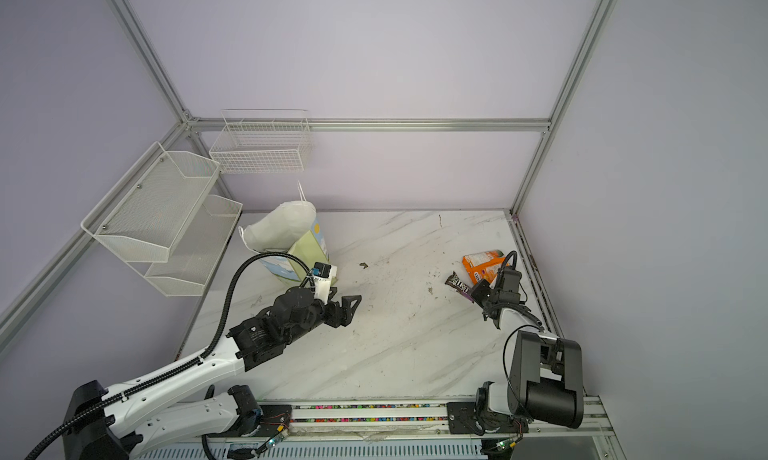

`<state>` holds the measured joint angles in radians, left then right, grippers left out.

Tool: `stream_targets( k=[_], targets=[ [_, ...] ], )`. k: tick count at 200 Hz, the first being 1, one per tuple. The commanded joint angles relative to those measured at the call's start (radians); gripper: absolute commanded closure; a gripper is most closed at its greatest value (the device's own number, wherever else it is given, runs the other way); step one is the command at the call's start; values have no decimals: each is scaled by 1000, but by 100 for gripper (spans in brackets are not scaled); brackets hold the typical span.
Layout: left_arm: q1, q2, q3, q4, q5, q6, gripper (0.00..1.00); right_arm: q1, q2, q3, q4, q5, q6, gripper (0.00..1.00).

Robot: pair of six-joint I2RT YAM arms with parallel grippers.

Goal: Place the snacks into the paper bag
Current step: 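Lift the purple M&M's bag with the right gripper toward the paper bag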

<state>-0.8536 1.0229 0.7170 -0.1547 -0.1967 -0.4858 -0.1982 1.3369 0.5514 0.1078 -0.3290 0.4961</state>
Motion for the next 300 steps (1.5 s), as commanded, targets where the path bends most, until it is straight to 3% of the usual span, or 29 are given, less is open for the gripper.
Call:
stream_targets(
  k=[1, 121, 191, 300],
  targets=[
    [-8, 10, -57, 6, -16, -25, 16, -3, -47, 12, -40, -27, -8, 100],
    [-56, 55, -121, 0, -55, -58, 17, 13, -177, 168, -183, -90, -47, 100],
    [-83, 83, -139, 0, -72, -69, 17, 245, -166, 297, -201, 27, -24, 100],
    [-159, 82, -202, 15, -128, -145, 18, 509, -106, 621, -314, 197, -63, 100]
  ],
)
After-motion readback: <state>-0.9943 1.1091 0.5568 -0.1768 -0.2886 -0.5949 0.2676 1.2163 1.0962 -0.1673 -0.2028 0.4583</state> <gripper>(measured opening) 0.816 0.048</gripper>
